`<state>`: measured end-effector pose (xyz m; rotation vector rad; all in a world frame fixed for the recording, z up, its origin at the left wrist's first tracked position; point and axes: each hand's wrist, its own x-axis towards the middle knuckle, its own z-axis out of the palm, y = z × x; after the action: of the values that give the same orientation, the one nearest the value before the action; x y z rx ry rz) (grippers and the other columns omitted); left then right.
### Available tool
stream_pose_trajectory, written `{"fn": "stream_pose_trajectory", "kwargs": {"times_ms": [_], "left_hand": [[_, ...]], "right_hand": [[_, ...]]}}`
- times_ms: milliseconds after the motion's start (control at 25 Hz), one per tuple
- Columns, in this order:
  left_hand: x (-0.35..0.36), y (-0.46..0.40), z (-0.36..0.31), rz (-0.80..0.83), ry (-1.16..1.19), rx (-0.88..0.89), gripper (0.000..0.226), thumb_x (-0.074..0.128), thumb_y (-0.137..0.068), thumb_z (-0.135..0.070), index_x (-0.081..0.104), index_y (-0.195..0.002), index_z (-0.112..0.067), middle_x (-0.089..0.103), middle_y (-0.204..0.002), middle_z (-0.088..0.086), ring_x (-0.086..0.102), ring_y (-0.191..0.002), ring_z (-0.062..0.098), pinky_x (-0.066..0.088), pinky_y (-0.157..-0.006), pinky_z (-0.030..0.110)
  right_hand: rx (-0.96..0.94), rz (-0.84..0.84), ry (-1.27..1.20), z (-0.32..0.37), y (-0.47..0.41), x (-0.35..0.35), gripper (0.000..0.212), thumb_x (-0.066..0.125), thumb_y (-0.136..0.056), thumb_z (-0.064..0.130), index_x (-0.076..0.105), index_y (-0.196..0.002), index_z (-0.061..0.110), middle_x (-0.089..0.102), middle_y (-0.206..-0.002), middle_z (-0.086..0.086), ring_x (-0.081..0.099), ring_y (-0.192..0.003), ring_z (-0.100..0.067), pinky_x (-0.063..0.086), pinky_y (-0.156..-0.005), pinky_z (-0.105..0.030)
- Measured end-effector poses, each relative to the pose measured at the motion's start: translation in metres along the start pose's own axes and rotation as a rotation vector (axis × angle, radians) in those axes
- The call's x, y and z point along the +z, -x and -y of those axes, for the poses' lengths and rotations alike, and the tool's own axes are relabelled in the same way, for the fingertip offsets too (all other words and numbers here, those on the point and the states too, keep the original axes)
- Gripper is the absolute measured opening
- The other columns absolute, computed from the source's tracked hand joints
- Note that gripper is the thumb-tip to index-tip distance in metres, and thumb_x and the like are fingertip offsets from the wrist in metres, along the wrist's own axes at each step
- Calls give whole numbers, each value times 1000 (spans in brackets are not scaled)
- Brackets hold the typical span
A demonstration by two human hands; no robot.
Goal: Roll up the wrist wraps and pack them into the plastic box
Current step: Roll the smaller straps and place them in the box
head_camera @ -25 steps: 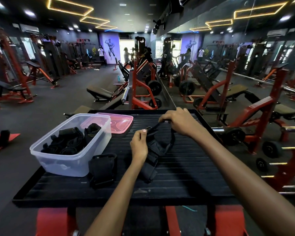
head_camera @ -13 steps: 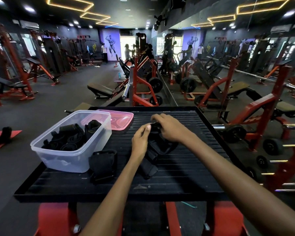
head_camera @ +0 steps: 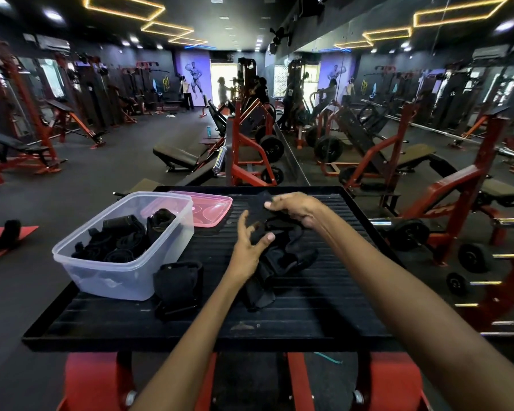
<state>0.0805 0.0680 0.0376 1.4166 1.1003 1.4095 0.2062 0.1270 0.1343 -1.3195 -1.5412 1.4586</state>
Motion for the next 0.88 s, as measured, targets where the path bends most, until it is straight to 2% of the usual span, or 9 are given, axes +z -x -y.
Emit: {"fn": "stream_pose_trajectory", "kwargs": {"times_ms": [120, 200, 280, 400, 480, 600, 720, 800, 880], "left_hand": [[-3, -5, 9, 69, -113, -17, 44, 52, -93, -5, 43, -134, -18, 58, -121, 2, 54, -116, 15, 42, -101, 22], [-3, -8, 10, 41, -238, 9, 33, 50, -95, -11, 53, -128, -15, 60, -117, -3, 56, -116, 16, 40, -97, 14], [-1, -9, 9, -12, -322, 26, 27, 47, -96, -15, 59, -120, -11, 63, -109, -2, 57, -105, 13, 38, -78, 0], [1, -14, 8, -127, -410, -19, 24, 43, -98, -16, 62, -110, -8, 66, -97, 10, 56, -89, 16, 35, -63, 14], [2, -22, 10, -193, -491, -103, 26, 41, -99, -20, 62, -109, -9, 67, -100, 17, 57, -89, 23, 31, -67, 22], [5, -29, 11, -254, -558, -241, 29, 40, -99, -24, 61, -114, -12, 64, -111, 21, 58, -104, 34, 35, -74, 29], [3, -36, 17, -297, -450, -245, 31, 39, -99, -16, 56, -125, -12, 60, -122, 19, 55, -111, 31, 41, -88, 32], [-1, -37, 20, -229, -164, -196, 37, 36, -98, -1, 51, -129, -14, 55, -130, 16, 54, -109, 22, 42, -96, 32], [-8, -36, 20, -85, 116, -204, 53, 27, -92, 15, 44, -134, -14, 53, -131, 13, 54, -107, 16, 44, -92, 26]], "right_hand": [[-124, -167, -311, 8, -9, -9, 18, 55, -92, 4, 53, -78, 16, 65, -61, 4, 57, -46, -3, 44, -45, -17], [-179, -212, -371, 11, -12, -18, 18, 55, -92, 5, 52, -79, 18, 63, -76, 1, 60, -60, -9, 48, -58, -25], [-243, -226, -395, 13, -11, -25, 17, 54, -93, 6, 53, -82, 19, 63, -84, 0, 60, -71, -14, 48, -67, -30], [-354, -282, -467, 22, 5, -39, 15, 55, -91, 4, 57, -85, 17, 66, -81, 1, 62, -68, -11, 49, -68, -30], [-401, -280, -404, 22, 22, -46, 15, 56, -90, 3, 59, -86, 16, 66, -80, 1, 61, -69, -12, 47, -67, -29], [-414, -203, -277, -9, 47, -39, 18, 54, -90, 1, 62, -97, 16, 68, -89, -1, 64, -82, -14, 48, -71, -27], [-402, -227, -344, -46, 69, -28, 20, 54, -90, 0, 65, -98, 16, 66, -94, -2, 61, -88, -12, 46, -80, -23], [-404, -249, -300, -65, 76, -28, 22, 55, -89, 0, 65, -91, 20, 62, -85, 2, 57, -79, -9, 45, -76, -21], [-372, -162, -327, -80, 80, -29, 25, 51, -89, -7, 65, -91, 14, 63, -80, -2, 63, -73, -13, 52, -70, -21]]}}
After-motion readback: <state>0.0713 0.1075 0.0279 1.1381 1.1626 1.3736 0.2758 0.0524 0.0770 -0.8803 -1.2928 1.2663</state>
